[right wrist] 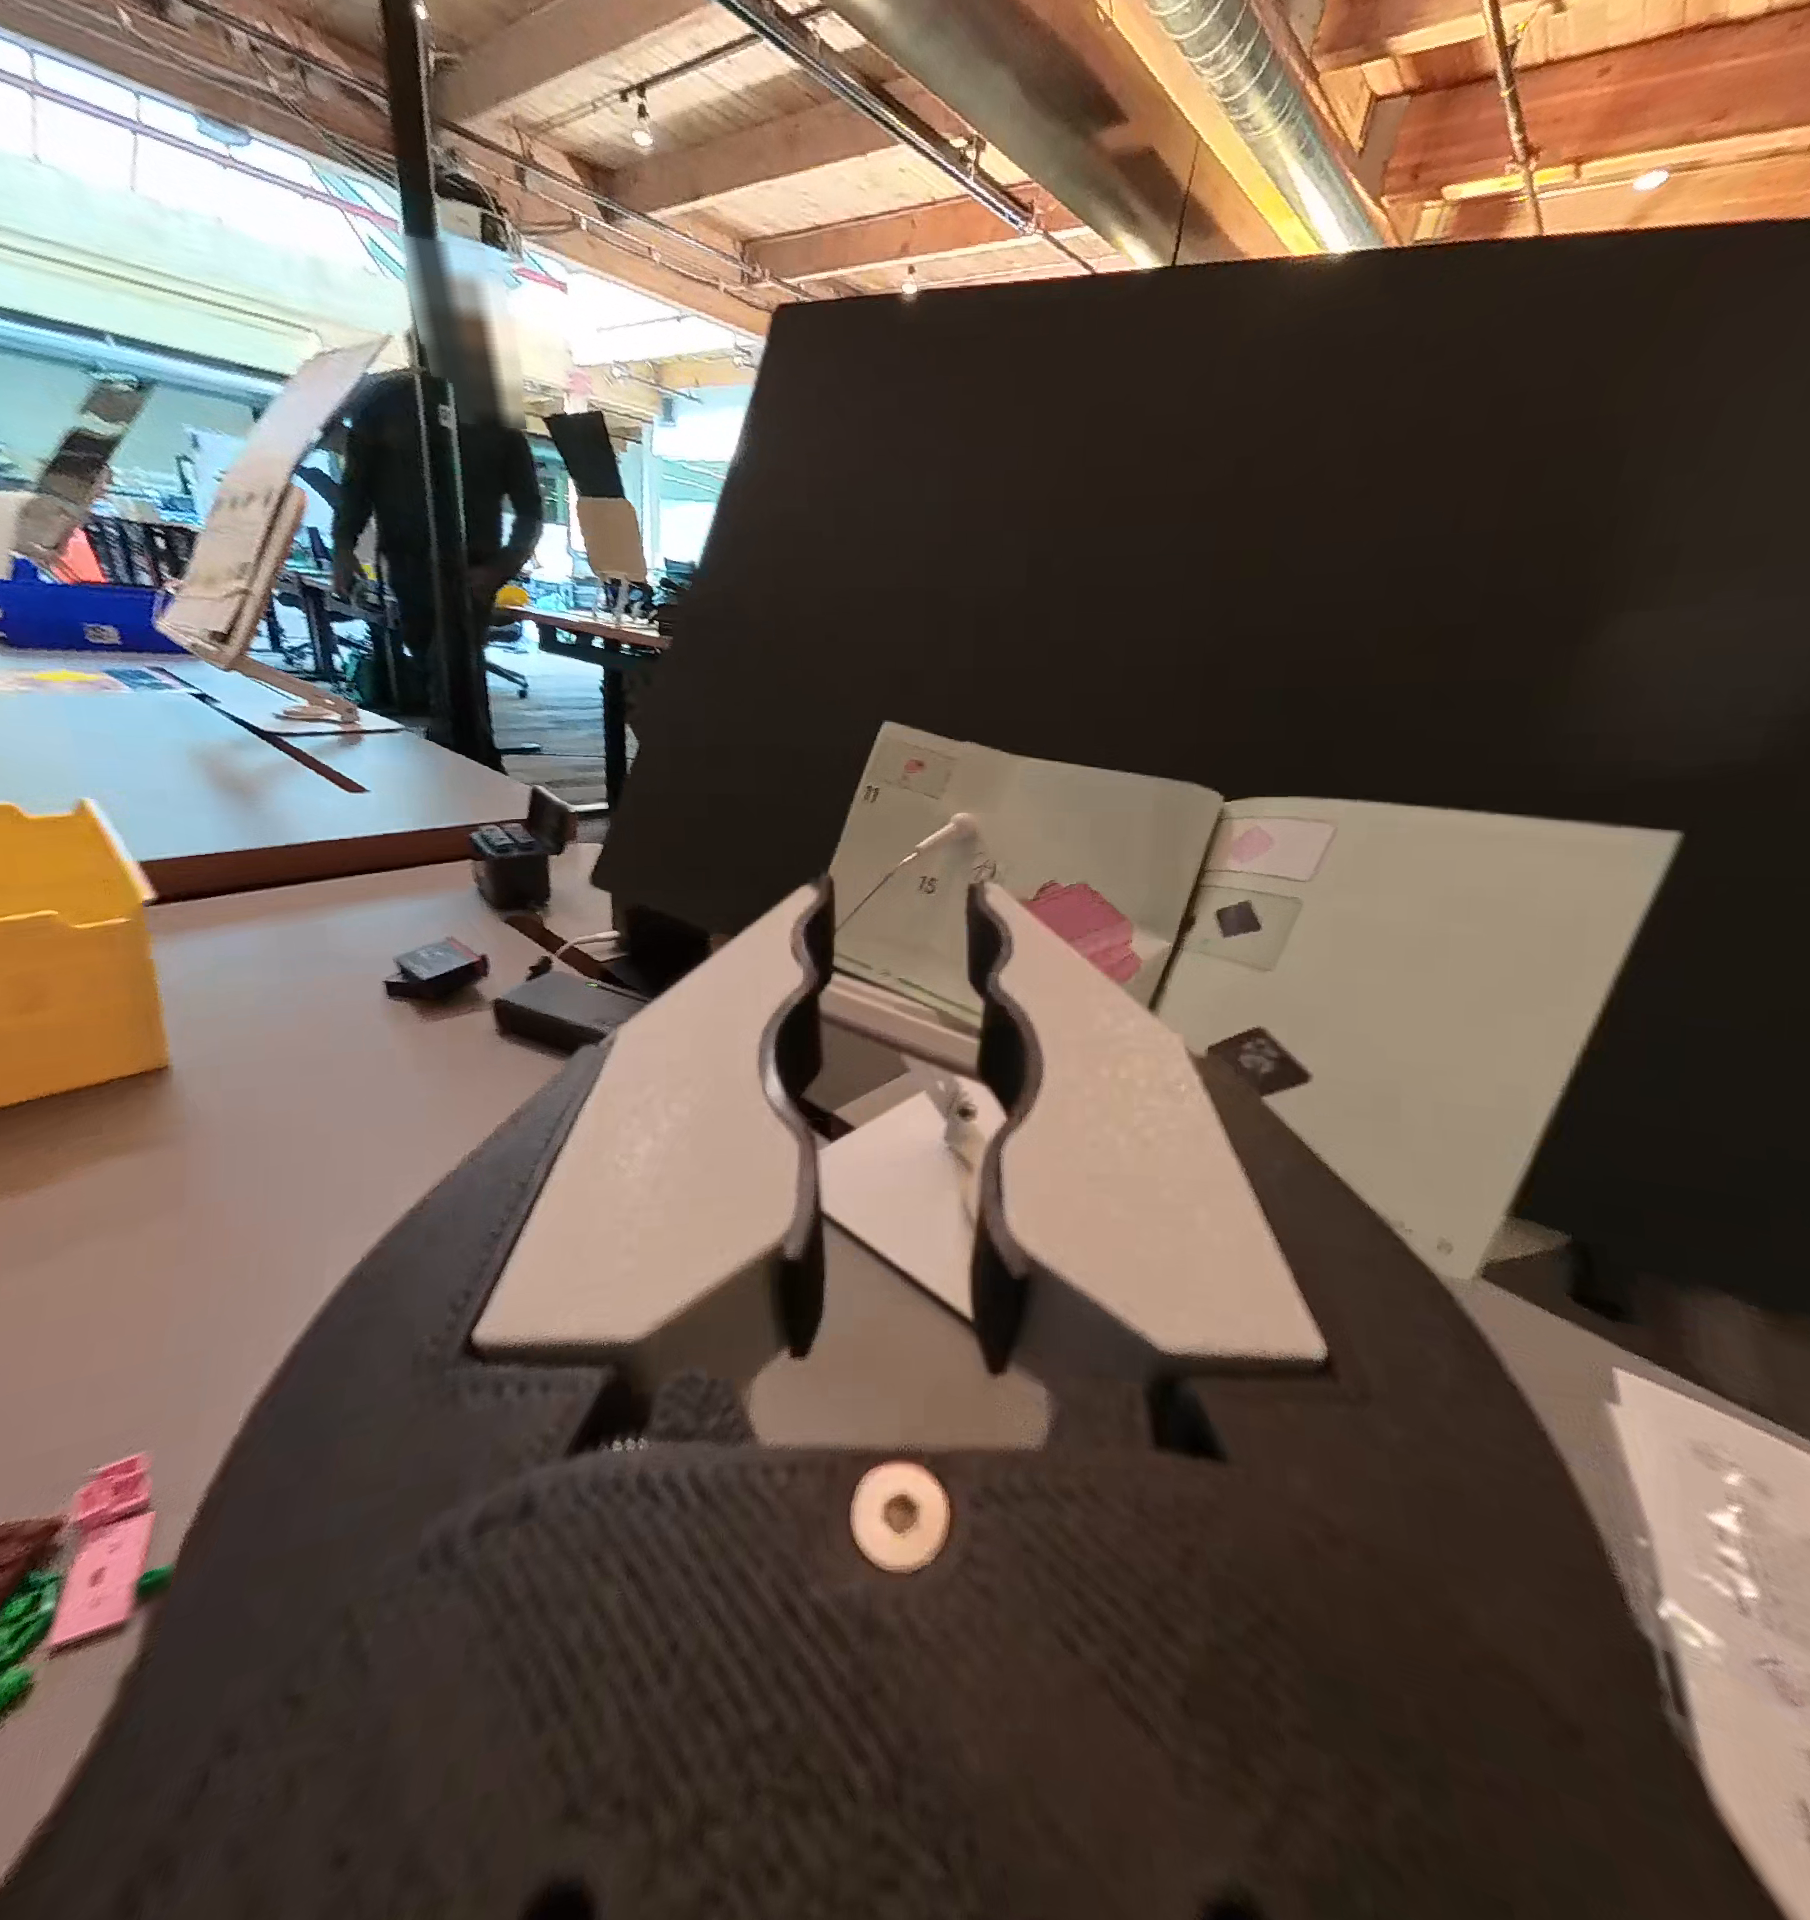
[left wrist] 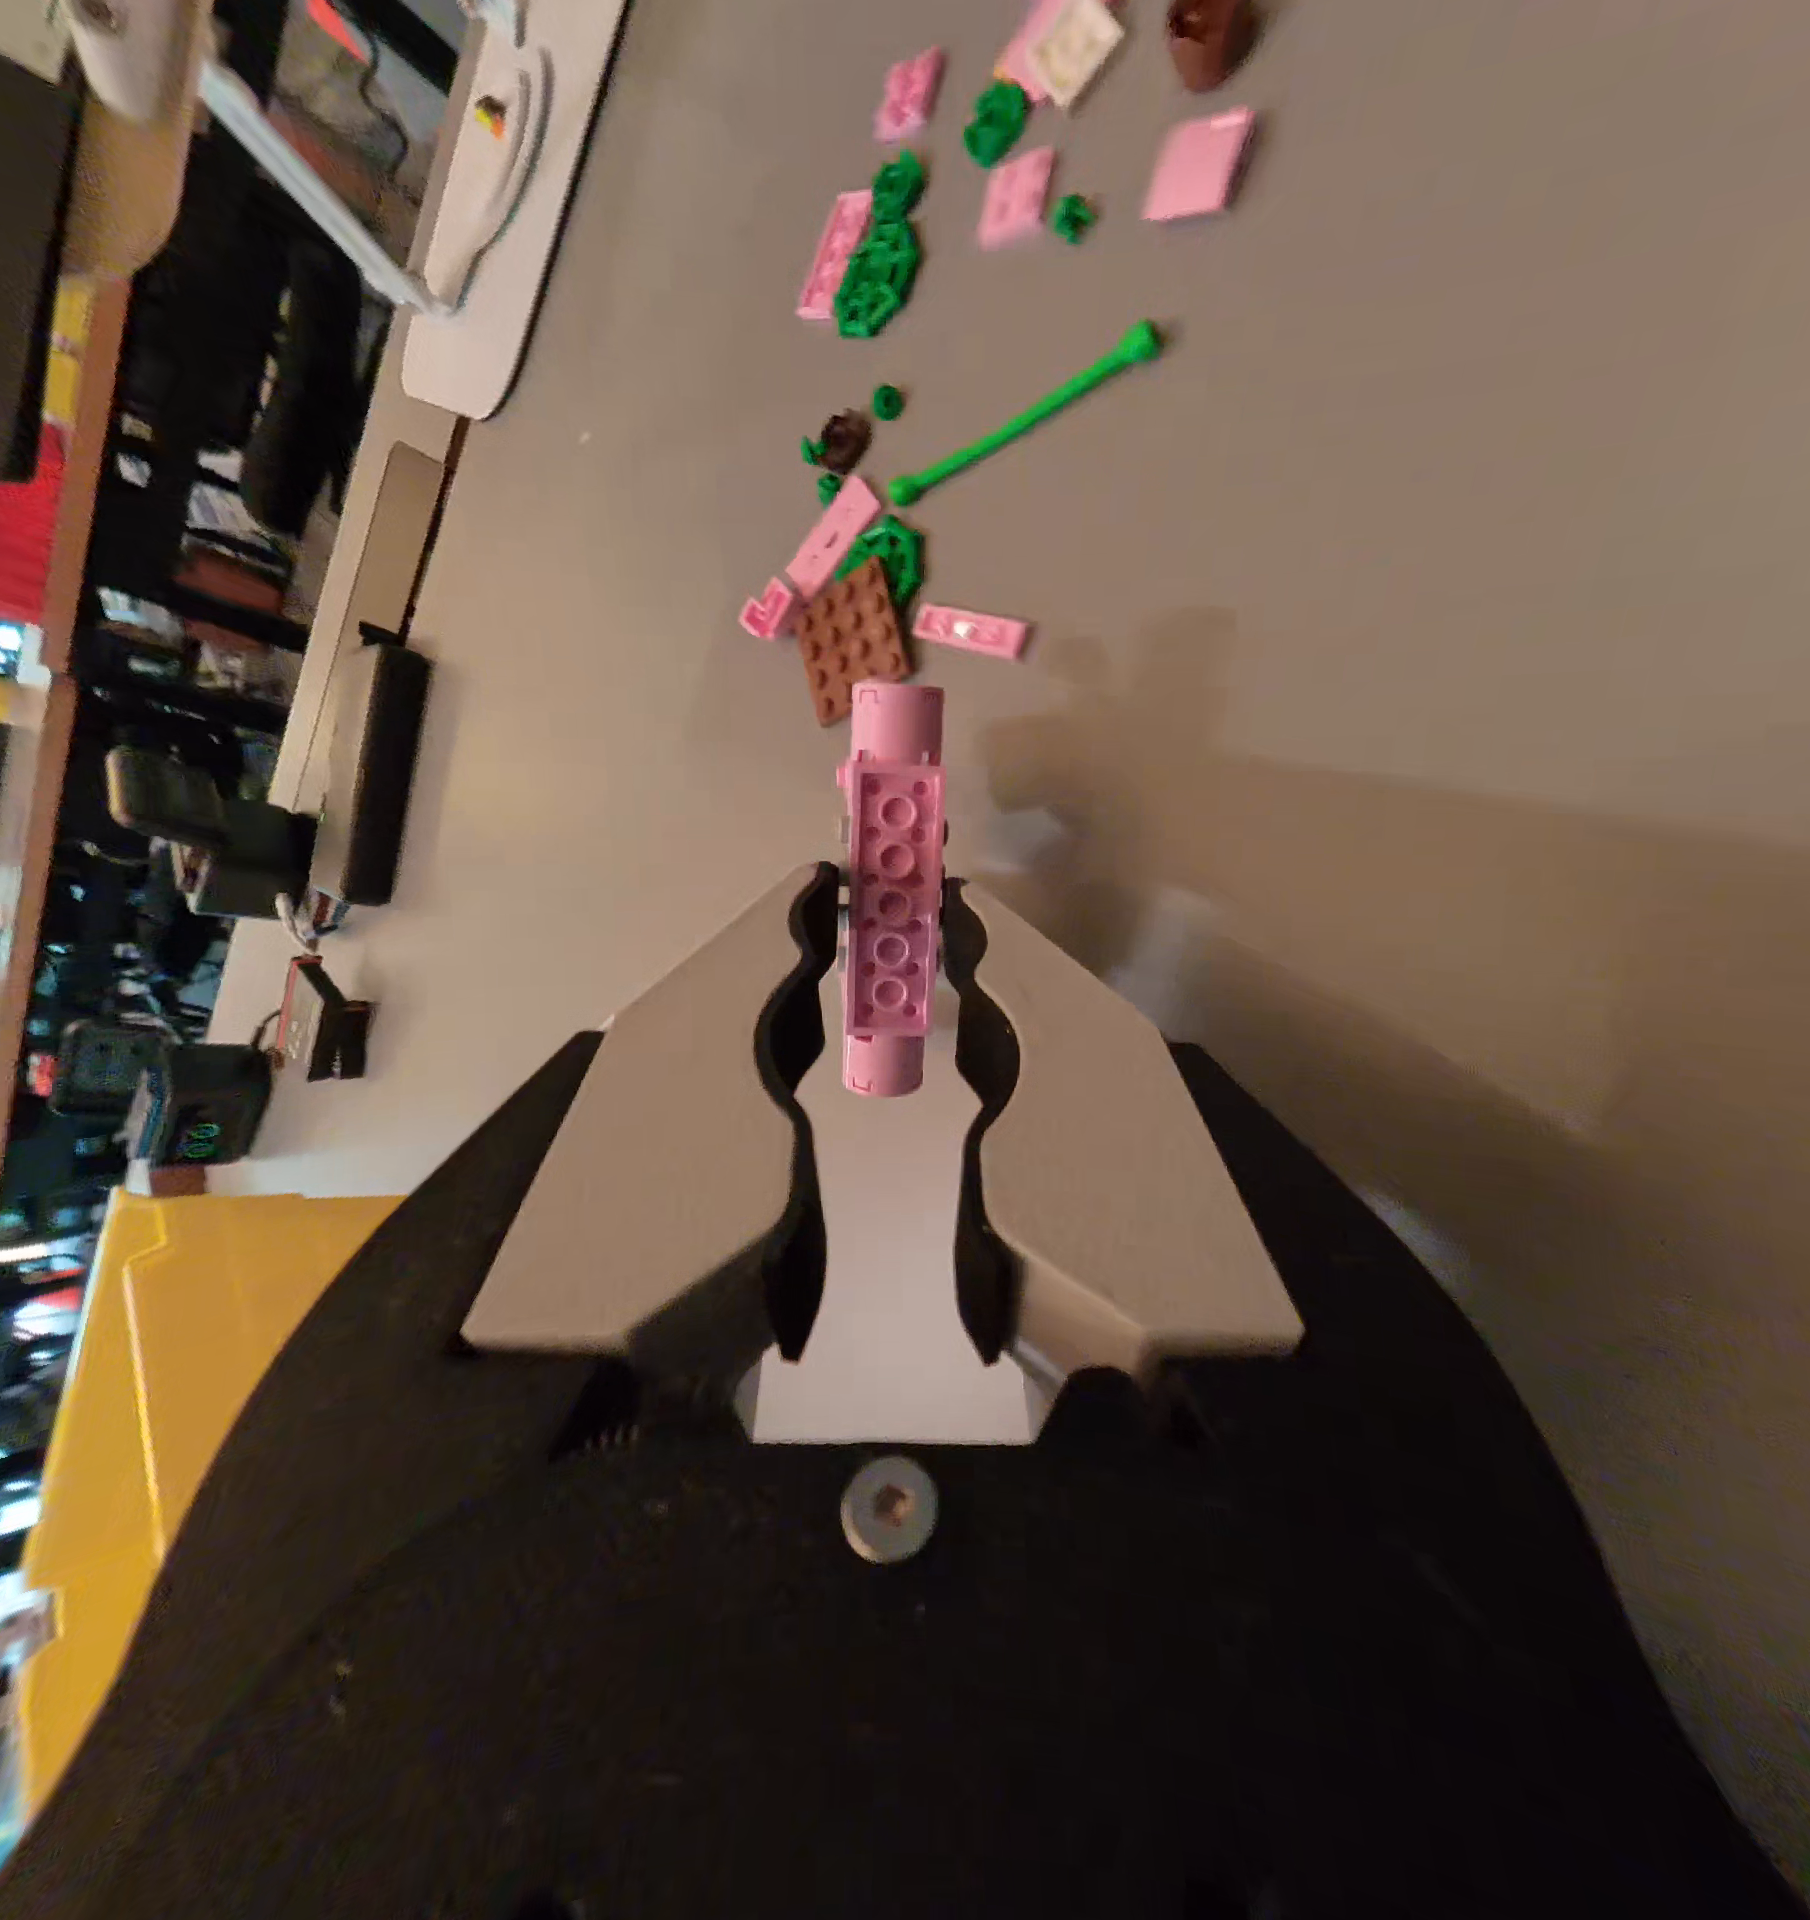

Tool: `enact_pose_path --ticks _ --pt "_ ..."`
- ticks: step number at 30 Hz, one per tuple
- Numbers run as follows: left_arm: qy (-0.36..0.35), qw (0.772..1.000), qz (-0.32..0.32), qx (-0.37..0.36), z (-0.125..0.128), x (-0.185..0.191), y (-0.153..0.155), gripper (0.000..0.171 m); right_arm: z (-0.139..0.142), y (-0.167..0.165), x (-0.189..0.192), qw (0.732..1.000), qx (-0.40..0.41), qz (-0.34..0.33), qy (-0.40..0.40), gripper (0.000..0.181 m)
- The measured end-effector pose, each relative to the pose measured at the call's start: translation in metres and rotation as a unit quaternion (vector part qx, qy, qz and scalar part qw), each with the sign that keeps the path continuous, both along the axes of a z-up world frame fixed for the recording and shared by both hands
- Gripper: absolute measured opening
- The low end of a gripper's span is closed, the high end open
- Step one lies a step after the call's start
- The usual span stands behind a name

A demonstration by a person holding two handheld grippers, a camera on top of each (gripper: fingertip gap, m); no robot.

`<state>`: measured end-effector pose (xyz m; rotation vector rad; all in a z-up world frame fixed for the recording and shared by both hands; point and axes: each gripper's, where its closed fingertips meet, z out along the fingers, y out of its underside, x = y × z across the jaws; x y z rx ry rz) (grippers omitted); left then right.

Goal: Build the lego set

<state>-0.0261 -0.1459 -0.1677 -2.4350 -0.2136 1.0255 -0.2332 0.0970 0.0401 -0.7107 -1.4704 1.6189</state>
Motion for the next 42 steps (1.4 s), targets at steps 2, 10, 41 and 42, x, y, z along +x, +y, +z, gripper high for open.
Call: enact_pose_path --ticks 2,10,41,42 --pt "0.01 1.0 -0.003 -0.027 -0.003 0.007 -0.006 0.018 -0.001 -0.001 0.008 1.0 -0.002 0.011 -0.002 0.023" --pt "-0.017 0.997 -0.006 -0.077 -0.018 0.01 -0.014 0.03 0.016 0.007 0.023 0.999 -0.035 0.015 0.004 0.024" --pt "-0.041 0.922 0.089 0.375 0.159 -0.341 0.181 0.041 -0.053 0.11 -0.133 0.966 0.018 -0.22 -0.137 0.062" --pt "-0.027 0.923 0.092 0.373 0.16 -0.345 0.178 0.029 -0.046 0.108 -0.13 0.968 0.025 -0.223 -0.115 0.062"
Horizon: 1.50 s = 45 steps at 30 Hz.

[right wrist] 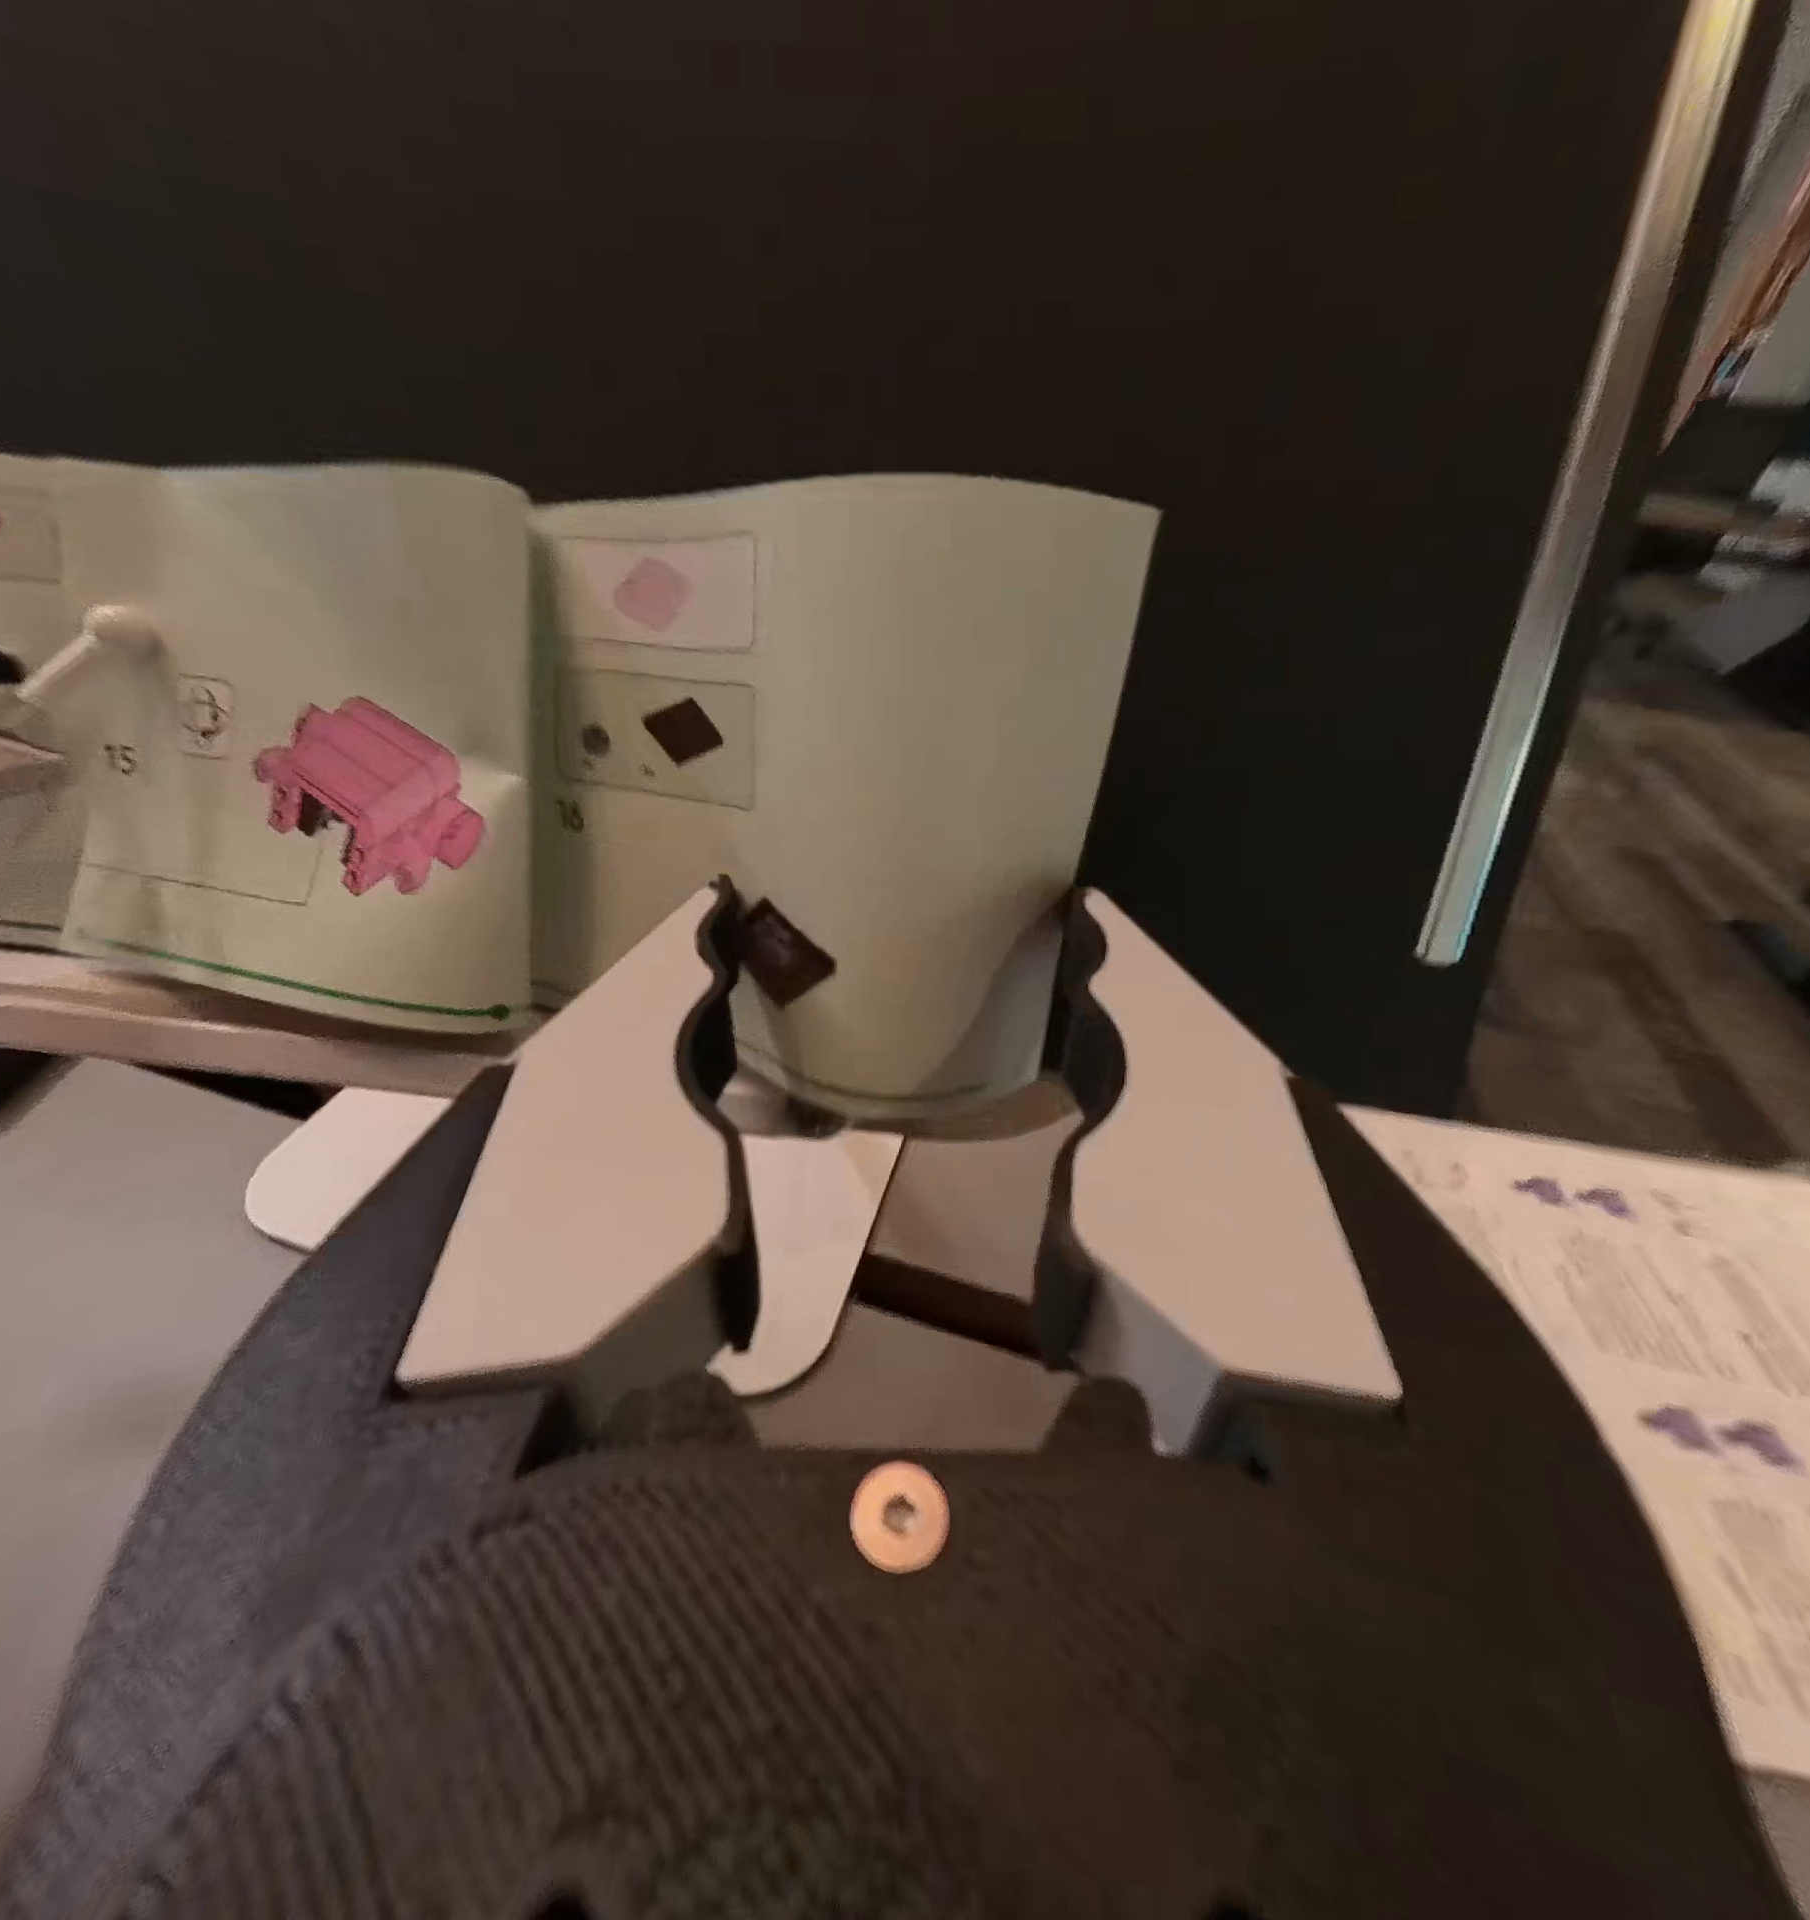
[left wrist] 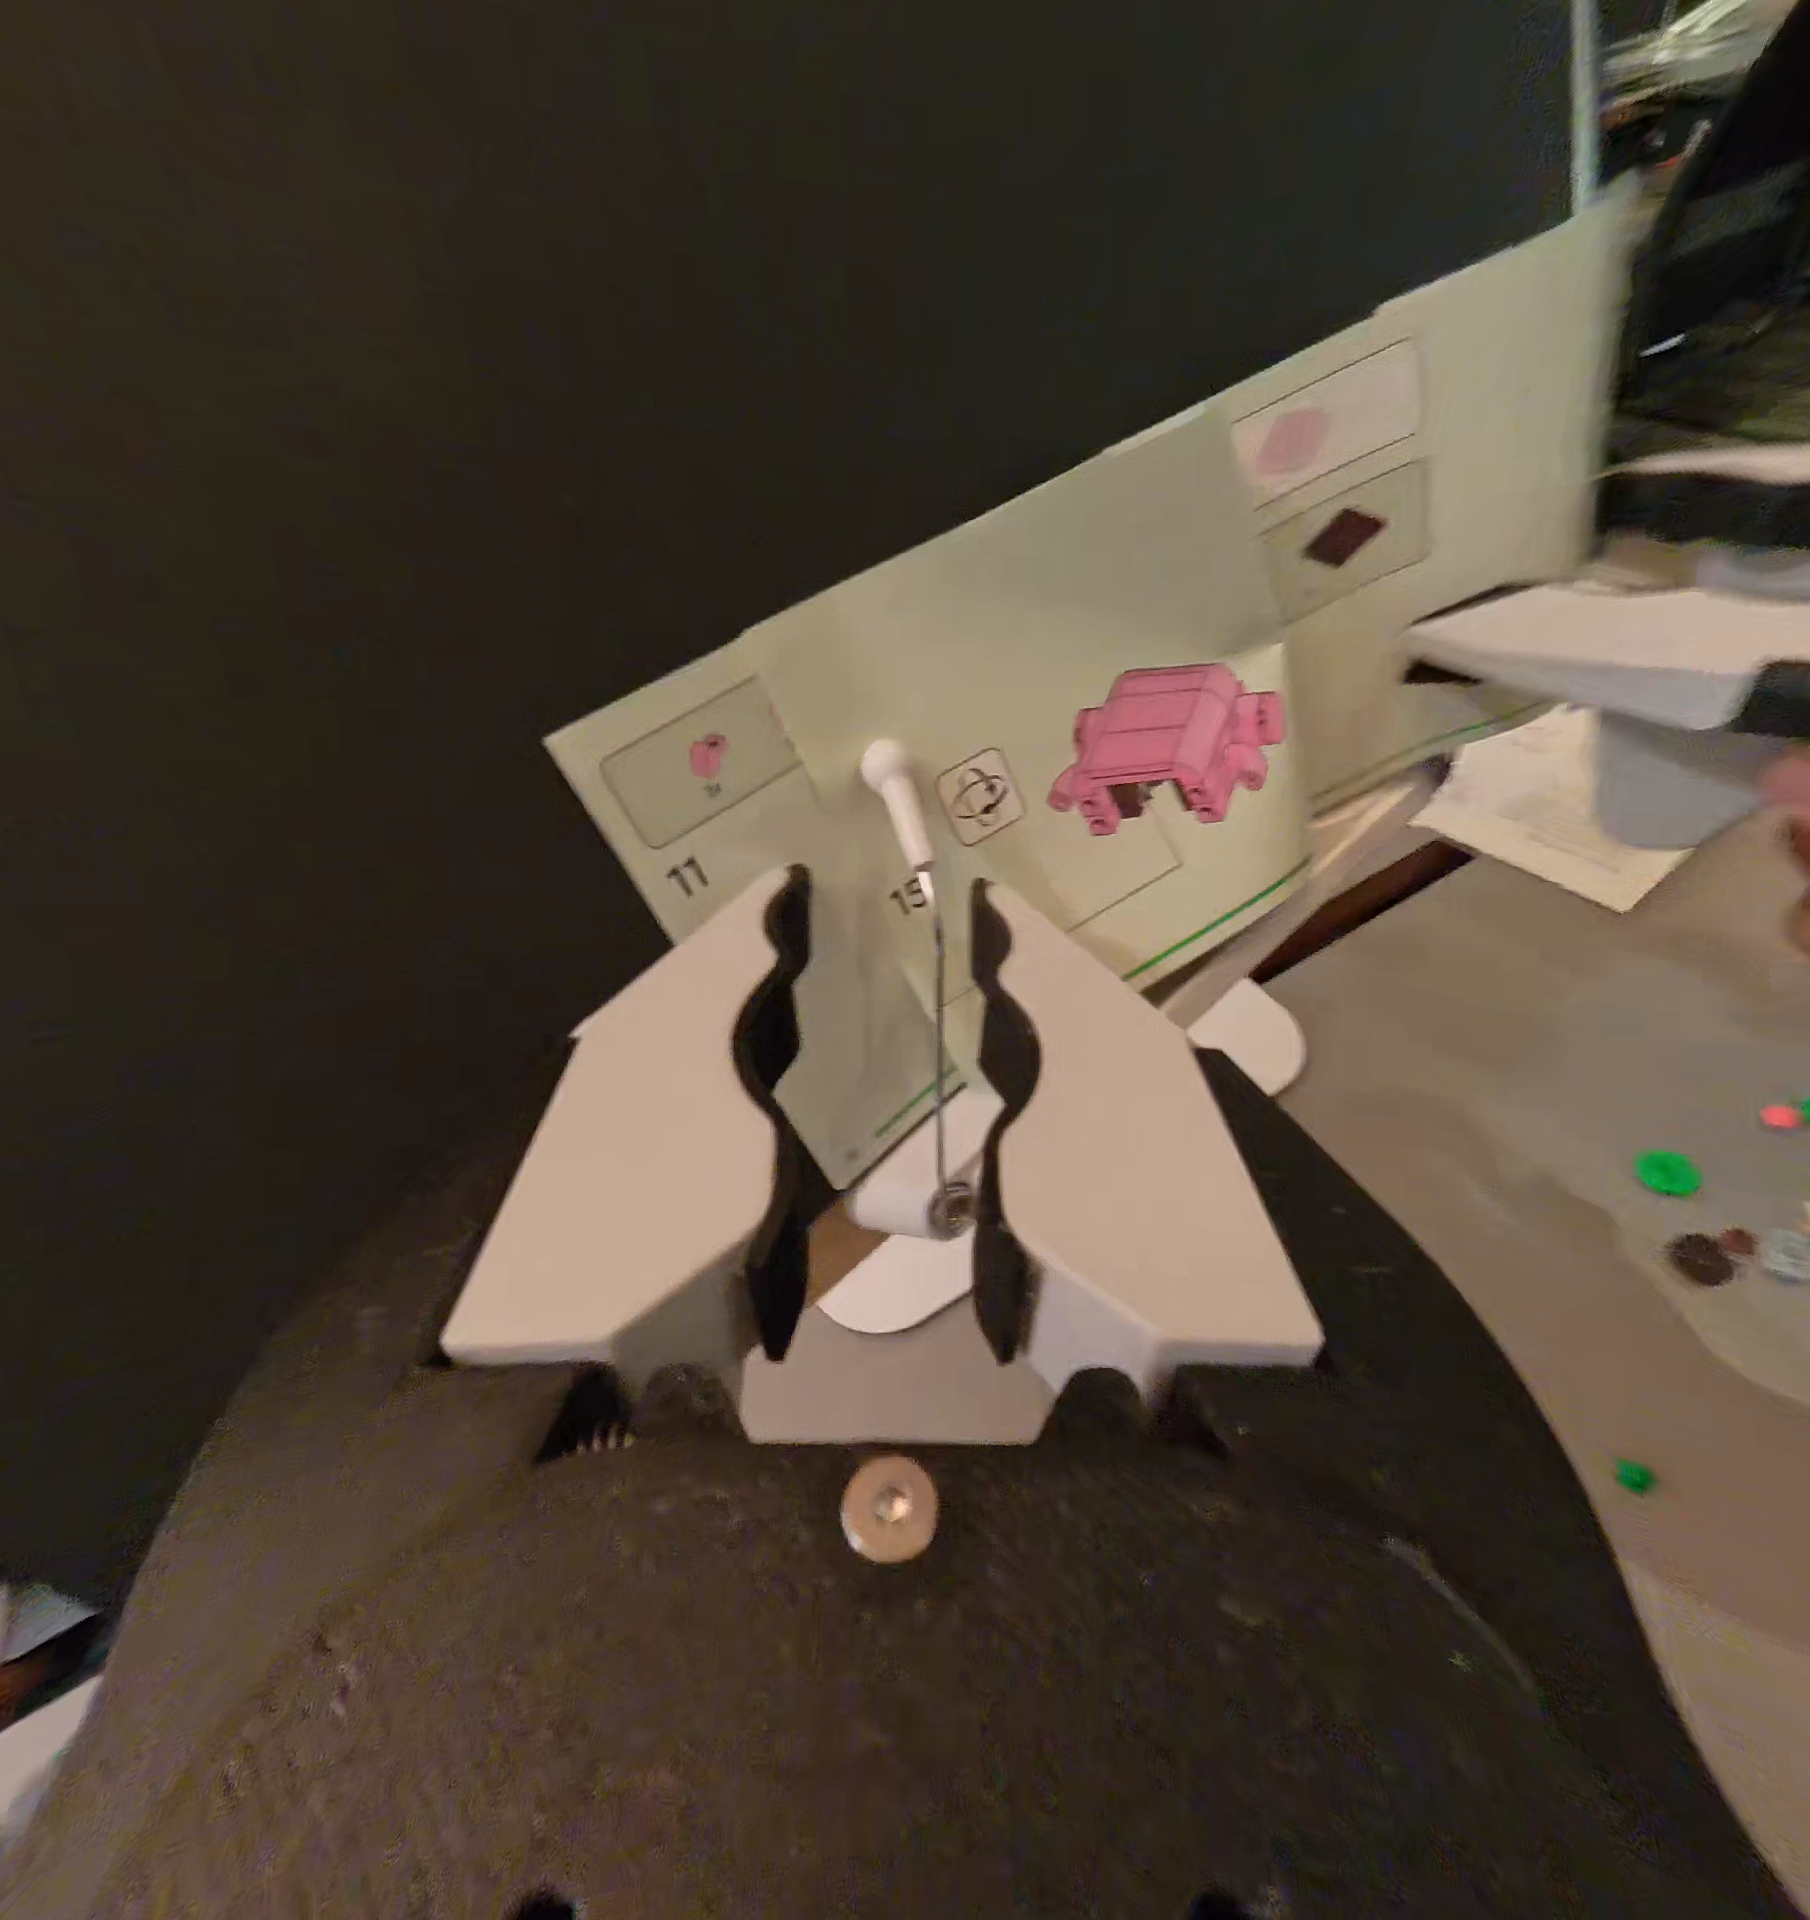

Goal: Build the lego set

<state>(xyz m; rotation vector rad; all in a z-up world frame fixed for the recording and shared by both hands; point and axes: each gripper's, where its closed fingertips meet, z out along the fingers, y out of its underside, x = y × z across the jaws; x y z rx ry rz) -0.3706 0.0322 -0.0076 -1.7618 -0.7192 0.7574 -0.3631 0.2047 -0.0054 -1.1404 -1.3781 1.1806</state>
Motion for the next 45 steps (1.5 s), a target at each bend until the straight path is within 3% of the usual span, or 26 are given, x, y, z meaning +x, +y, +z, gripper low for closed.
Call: enact_pose_path --ticks 4,6,8,11,14,17,20,22,26,30,32,35,37,39,42,45 --pt "0.031 0.999 0.008 -0.027 -0.002 -0.001 -0.006 0.024 0.04 -0.046 0.029 0.988 0.029 0.057 0.139 0.051" --pt "0.04 0.999 0.004 -0.036 -0.005 0.002 -0.005 0.012 0.036 -0.074 0.033 0.984 0.065 0.075 0.149 0.05" --pt "0.044 0.998 0.003 -0.035 -0.008 0.004 -0.005 0.005 0.028 -0.081 0.029 0.985 0.086 0.063 0.136 0.05" --pt "0.046 0.999 0.003 -0.027 -0.009 0.005 -0.007 0.002 0.025 -0.053 0.022 0.99 0.063 0.016 0.122 0.054" --pt "0.034 0.999 -0.002 -0.005 -0.009 0.006 -0.01 0.002 0.025 -0.007 0.022 0.992 -0.027 -0.017 0.12 0.059" --pt "0.026 0.999 -0.012 0.015 -0.008 0.006 -0.012 0.002 0.041 0.023 0.046 0.982 -0.068 -0.042 0.171 0.056" --pt "0.029 0.999 -0.013 0.018 -0.008 0.007 -0.013 0.002 0.051 0.011 0.066 0.979 -0.039 -0.025 0.198 0.048" --pt "0.037 0.999 -0.004 0.006 -0.008 0.007 -0.016 0.003 0.033 -0.002 0.055 0.989 -0.027 -0.017 0.146 0.053" --pt "0.046 0.999 0.015 -0.008 -0.006 0.007 -0.025 0.004 -0.008 -0.027 0.025 0.995 -0.087 0.03 0.039 0.06" --pt "0.096 0.995 0.035 -0.001 0.019 0.018 -0.032 0.018 -0.007 -0.025 0.002 0.998 -0.049 0.001 0.038 0.049" --pt "0.14 0.99 0.015 0.006 0.041 0.038 -0.018 0.02 -0.005 -0.024 -0.002 0.999 -0.037 -0.005 0.039 0.047" --pt "0.158 0.985 -0.067 0.016 0.058 0.072 0.033 0.013 -0.005 -0.022 -0.003 0.999 -0.029 0.002 0.039 0.048" --pt "0.121 0.985 -0.127 0.004 0.049 0.085 0.076 0.01 -0.004 -0.024 -0.002 0.999 -0.032 0.022 0.037 0.052" --pt "0.092 0.984 -0.145 -0.041 0.03 0.077 0.11 0.006 -0.003 -0.027 0.001 0.997 -0.046 0.055 0.033 0.061" --pt "0.067 0.987 -0.115 -0.088 0.006 0.044 0.133 0.0 -0.003 -0.025 0.006 0.992 -0.071 0.105 0.02 0.061" --pt "0.043 0.991 -0.098 -0.087 0.002 0.027 0.141 0.0 0.002 -0.012 0.015 0.988 -0.068 0.136 0.035 0.059"
